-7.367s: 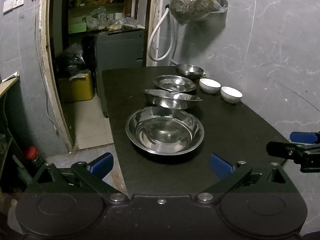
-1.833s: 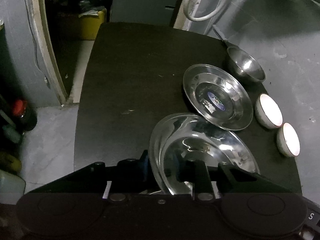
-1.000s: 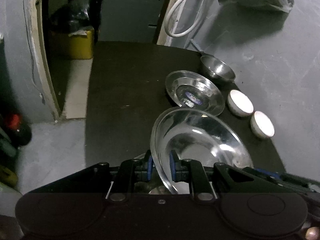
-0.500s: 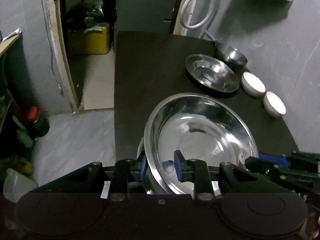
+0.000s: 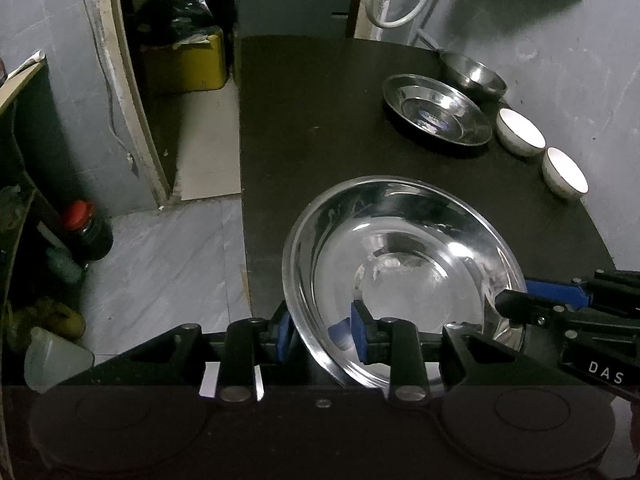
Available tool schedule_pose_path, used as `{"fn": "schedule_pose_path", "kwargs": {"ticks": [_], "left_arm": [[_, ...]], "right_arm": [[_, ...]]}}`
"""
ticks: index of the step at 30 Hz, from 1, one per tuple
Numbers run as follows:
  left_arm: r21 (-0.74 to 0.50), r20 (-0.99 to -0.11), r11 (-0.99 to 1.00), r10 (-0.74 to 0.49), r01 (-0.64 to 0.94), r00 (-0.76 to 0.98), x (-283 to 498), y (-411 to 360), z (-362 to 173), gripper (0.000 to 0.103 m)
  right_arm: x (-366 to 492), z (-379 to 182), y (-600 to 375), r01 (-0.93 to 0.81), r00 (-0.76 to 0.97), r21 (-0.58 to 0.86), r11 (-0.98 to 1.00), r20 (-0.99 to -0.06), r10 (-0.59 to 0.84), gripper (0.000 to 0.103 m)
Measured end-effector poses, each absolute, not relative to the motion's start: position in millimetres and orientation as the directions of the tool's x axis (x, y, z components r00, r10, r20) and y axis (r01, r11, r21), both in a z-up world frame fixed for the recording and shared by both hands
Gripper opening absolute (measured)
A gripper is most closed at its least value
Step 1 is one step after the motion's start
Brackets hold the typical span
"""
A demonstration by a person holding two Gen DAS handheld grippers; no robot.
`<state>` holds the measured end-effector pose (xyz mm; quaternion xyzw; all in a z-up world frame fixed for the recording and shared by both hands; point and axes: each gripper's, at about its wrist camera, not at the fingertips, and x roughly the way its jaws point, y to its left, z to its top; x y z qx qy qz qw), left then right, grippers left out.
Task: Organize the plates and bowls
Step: 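Lift the basin with both grippers, set it down nearer the table edge, open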
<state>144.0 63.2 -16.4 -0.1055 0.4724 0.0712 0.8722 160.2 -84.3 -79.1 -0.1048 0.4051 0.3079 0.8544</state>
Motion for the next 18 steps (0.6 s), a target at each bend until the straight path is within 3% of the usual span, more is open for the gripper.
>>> {"fn": "schedule_pose_path", "kwargs": {"ticks": [18], "left_arm": [[-0.094, -0.861, 0.971, 0.032, -0.22, 0.507, 155, 55, -27, 0.035]], "right_arm": [[164, -82, -80, -0.61, 0.465, 0.07, 0.789, -0.775, 0.428, 0.03]]}}
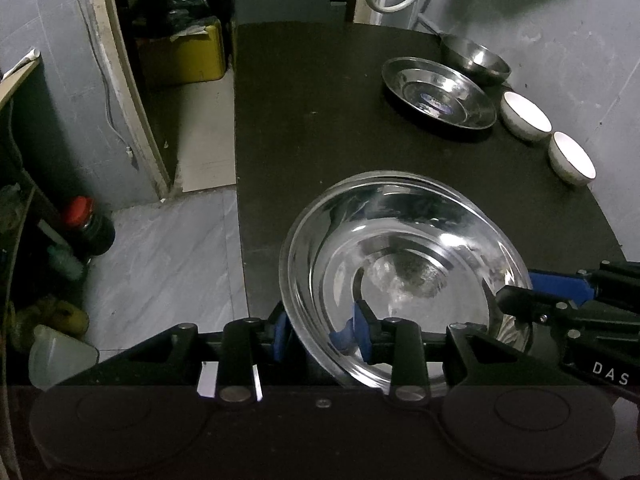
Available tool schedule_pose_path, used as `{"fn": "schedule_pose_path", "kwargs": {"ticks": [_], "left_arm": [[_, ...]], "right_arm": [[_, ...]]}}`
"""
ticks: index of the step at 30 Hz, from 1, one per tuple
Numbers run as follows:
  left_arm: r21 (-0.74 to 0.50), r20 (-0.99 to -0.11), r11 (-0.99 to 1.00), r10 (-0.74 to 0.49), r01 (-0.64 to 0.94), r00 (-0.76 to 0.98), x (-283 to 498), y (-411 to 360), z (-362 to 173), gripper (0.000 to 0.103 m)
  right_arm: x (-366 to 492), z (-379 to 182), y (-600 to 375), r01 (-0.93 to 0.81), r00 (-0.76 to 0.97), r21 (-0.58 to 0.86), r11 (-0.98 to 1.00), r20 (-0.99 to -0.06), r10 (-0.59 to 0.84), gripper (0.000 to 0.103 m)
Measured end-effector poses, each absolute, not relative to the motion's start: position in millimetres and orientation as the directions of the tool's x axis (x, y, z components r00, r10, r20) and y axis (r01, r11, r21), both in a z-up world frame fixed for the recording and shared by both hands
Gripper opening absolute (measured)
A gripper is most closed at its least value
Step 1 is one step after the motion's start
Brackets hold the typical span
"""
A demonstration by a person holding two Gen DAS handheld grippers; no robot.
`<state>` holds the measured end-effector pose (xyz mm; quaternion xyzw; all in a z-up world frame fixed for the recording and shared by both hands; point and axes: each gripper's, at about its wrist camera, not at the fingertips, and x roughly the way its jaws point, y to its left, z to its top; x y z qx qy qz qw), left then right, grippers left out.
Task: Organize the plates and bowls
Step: 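Lift the basin with both grippers, set it down nearer the table edge, open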
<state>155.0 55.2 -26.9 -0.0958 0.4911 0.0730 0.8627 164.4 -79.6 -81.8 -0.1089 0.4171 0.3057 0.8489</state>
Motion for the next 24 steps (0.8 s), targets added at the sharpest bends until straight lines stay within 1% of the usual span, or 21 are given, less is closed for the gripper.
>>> {"fn": "schedule_pose_path", "kwargs": {"ticks": [7, 14, 20, 24], "left_arm": [[-0.087, -0.864, 0.972, 0.036, -0.218, 0.503, 157.1, 52.3, -28.4, 0.039], [-0.087, -0.864, 0.972, 0.035, -0.217, 0.503, 156.8, 52.6, -28.6, 0.039], [-0.083, -0.863, 0.973, 0.037, -0.214, 0.504, 156.2, 50.0, -29.1, 0.042], [-0.081, -0.862, 0.973, 0.039, -0.214, 0.505, 155.2, 50.1, -29.6, 0.044]], "right_arm": [[165.7, -83.8, -80.7, -0.609, 0.459, 0.079, 0.789, -0.777, 0.432, 0.032], [165.4, -83.3, -79.4, -0.614, 0.457, 0.076, 0.786, -0.777, 0.433, 0.037], [164.8, -83.9, -79.9, -0.611, 0.463, 0.073, 0.788, -0.775, 0.431, 0.041], [163.6, -84.2, -79.5, -0.616, 0.457, 0.083, 0.783, -0.772, 0.442, 0.042]]}}
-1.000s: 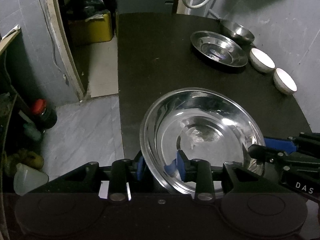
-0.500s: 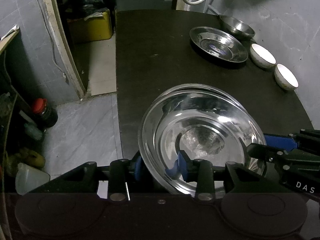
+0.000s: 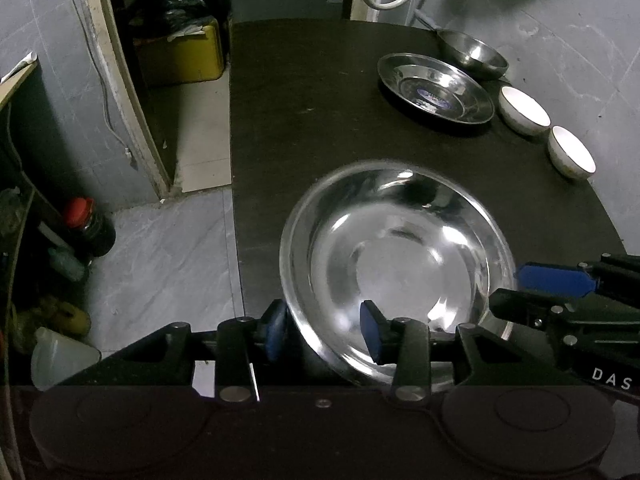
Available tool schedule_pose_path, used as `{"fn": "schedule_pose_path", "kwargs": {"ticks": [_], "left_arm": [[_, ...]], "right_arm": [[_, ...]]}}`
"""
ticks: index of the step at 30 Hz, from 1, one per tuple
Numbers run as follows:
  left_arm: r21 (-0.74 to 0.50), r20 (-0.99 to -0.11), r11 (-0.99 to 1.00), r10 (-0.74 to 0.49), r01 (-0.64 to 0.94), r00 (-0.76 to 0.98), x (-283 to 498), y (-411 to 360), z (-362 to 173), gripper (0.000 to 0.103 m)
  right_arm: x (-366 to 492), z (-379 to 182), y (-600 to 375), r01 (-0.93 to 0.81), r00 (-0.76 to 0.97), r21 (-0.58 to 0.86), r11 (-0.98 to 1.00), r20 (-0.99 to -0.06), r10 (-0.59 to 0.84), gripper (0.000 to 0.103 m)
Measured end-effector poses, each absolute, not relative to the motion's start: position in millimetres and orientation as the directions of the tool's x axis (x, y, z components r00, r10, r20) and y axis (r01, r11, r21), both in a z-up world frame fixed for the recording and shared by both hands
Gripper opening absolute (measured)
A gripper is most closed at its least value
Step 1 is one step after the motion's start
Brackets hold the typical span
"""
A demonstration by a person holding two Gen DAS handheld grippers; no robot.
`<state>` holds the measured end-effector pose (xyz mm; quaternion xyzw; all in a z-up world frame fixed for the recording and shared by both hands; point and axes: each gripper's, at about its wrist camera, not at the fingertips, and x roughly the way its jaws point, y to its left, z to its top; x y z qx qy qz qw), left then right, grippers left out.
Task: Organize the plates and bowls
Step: 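Lift the basin with both grippers, set it down nearer the table edge, open, then move both grippers to the blue-label steel plate and grasp its rim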
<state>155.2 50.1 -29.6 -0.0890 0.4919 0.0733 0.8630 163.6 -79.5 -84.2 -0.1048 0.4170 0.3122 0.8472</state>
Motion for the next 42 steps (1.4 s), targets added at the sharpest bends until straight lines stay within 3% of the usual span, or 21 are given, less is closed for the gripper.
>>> {"fn": "schedule_pose_path", "kwargs": {"ticks": [5, 9, 13, 17, 20, 26, 32, 42], "left_arm": [[-0.072, -0.859, 0.976, 0.045, -0.208, 0.511, 154, 50, -28, 0.048], [-0.042, -0.852, 0.976, 0.078, -0.215, 0.517, 154, 50, -23, 0.068], [-0.017, -0.843, 0.97, 0.117, -0.243, 0.525, 154, 56, -19, 0.085], [-0.002, -0.841, 0.958, 0.154, -0.287, 0.519, 158, 70, -15, 0.087], [-0.01, -0.817, 0.949, 0.174, -0.314, 0.55, 162, 82, -9, 0.092], [-0.031, -0.758, 0.952, 0.177, -0.305, 0.627, 188, 96, 8, 0.102], [-0.128, -0.741, 0.953, 0.092, -0.274, 0.666, 226, 101, 7, 0.102], [-0.067, -0.731, 0.987, 0.05, -0.145, 0.68, 330, 78, -6, 0.102]], "right_arm": [[165, -83, -79, -0.624, 0.461, 0.078, 0.777, -0.767, 0.447, 0.043], [166, -82, -80, -0.616, 0.468, 0.08, 0.783, -0.763, 0.446, 0.05], [168, -81, -81, -0.604, 0.478, 0.083, 0.793, -0.758, 0.444, 0.064], [172, -81, -85, -0.582, 0.489, 0.095, 0.808, -0.752, 0.441, 0.087], [177, -82, -90, -0.556, 0.497, 0.121, 0.822, -0.745, 0.445, 0.095], [191, -86, -107, -0.472, 0.525, 0.176, 0.864, -0.731, 0.436, 0.102], [208, -91, -128, -0.377, 0.59, 0.242, 0.894, -0.682, 0.433, 0.103], [281, -93, -143, -0.236, 0.643, 0.369, 0.899, -0.634, 0.429, 0.103]]}}
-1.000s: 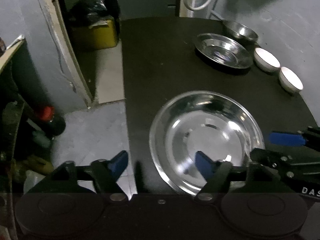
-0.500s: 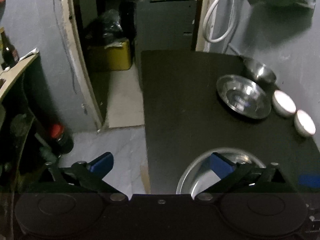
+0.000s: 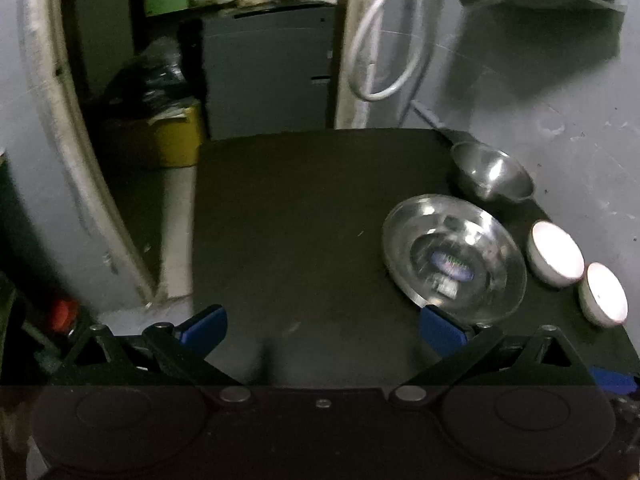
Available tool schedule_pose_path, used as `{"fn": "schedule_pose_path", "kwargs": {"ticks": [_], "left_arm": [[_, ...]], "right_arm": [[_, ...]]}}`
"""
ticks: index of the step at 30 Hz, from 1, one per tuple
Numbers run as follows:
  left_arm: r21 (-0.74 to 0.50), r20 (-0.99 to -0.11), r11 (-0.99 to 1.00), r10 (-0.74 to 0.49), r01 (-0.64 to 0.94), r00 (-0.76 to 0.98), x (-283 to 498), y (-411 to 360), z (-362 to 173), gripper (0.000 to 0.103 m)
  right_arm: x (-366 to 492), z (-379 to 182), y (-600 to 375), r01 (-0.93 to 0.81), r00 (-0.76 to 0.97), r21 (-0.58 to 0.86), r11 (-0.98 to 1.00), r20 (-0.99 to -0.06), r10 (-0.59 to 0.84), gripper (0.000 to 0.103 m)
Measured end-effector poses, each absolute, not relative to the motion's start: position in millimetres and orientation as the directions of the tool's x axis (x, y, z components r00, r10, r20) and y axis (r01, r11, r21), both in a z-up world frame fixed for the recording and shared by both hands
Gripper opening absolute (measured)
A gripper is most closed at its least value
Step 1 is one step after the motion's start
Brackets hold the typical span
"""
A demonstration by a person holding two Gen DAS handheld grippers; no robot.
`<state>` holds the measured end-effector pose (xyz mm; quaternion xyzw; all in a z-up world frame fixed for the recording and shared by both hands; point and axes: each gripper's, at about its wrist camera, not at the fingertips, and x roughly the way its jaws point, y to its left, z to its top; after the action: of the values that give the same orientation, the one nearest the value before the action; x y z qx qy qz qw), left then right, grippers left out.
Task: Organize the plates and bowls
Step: 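Move both grippers to the blue-label steel plate and grasp its rim, then lift the blue-label plate with both grippers and carry it over the basin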
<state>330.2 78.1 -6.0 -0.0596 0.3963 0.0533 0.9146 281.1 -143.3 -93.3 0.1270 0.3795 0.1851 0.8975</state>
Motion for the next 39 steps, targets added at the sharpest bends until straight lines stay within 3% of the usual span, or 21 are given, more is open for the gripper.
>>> {"fn": "schedule_pose_path", "kwargs": {"ticks": [6, 12, 17, 20, 26, 29, 32, 39], "left_arm": [[-0.077, -0.725, 0.993, 0.007, -0.092, 0.689, 389, 65, -16, 0.102], [-0.058, -0.754, 0.994, 0.02, -0.097, 0.656, 422, 55, -29, 0.094], [-0.112, -0.769, 0.987, -0.015, -0.112, 0.639, 426, 52, -36, 0.075], [-0.131, -0.775, 0.985, -0.03, -0.114, 0.631, 428, 51, -40, 0.053], [-0.171, -0.78, 0.977, -0.057, -0.125, 0.623, 428, 53, -45, 0.023], [-0.175, -0.779, 0.975, -0.05, -0.14, 0.625, 425, 57, -48, 0.016], [-0.198, -0.77, 0.97, -0.064, -0.143, 0.635, 419, 62, -47, 0.013], [-0.192, -0.765, 0.972, -0.061, -0.137, 0.642, 405, 61, -41, 0.013]], "right_arm": [[327, -97, -143, -0.2, 0.68, 0.38, 0.903, -0.61, 0.408, 0.097], [353, -106, -139, -0.182, 0.682, 0.389, 0.903, -0.612, 0.401, 0.076], [366, -111, -138, -0.165, 0.683, 0.406, 0.899, -0.61, 0.402, 0.061], [371, -112, -136, -0.167, 0.675, 0.412, 0.896, -0.614, 0.409, 0.051], [379, -112, -132, -0.182, 0.666, 0.404, 0.897, -0.621, 0.414, 0.032], [380, -112, -131, -0.176, 0.672, 0.389, 0.904, -0.624, 0.399, 0.02], [377, -111, -132, -0.182, 0.672, 0.376, 0.909, -0.627, 0.394, 0.015], [367, -110, -132, -0.202, 0.666, 0.358, 0.912, -0.632, 0.396, 0.015]]}}
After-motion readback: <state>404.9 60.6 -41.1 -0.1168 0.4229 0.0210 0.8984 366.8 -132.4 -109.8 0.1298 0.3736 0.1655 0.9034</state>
